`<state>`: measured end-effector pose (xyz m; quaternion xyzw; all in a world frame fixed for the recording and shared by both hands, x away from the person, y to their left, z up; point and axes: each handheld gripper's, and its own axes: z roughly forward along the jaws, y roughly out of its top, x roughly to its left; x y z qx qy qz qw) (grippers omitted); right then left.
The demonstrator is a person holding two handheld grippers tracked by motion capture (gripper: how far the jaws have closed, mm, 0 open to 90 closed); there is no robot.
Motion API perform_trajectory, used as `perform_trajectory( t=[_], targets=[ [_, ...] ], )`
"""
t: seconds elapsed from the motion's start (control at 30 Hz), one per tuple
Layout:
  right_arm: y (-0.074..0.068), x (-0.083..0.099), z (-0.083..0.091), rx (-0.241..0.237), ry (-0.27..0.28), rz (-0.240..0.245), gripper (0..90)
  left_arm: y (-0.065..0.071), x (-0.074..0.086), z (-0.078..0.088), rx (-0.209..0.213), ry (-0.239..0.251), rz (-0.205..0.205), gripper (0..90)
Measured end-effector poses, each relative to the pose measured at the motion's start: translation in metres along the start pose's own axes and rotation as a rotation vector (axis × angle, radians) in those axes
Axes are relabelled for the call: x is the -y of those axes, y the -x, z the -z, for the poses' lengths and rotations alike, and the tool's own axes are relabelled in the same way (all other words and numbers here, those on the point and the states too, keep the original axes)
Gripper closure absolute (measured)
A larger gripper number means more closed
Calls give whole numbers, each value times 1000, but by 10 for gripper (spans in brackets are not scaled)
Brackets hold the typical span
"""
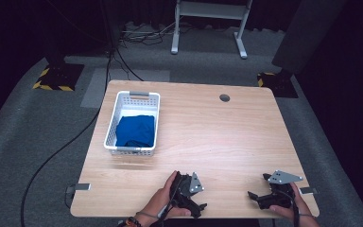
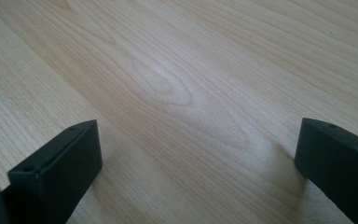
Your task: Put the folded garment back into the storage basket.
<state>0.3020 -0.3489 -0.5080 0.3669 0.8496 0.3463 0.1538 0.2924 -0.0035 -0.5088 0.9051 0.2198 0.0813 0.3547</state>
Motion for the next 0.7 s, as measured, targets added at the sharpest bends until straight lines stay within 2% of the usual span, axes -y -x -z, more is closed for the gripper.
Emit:
perform_trajectory(
  t=[0.7],
  targets=[
    [0,0,0,1,-1,0,4,-5,0,1,25,-6,-25,1]
  ],
)
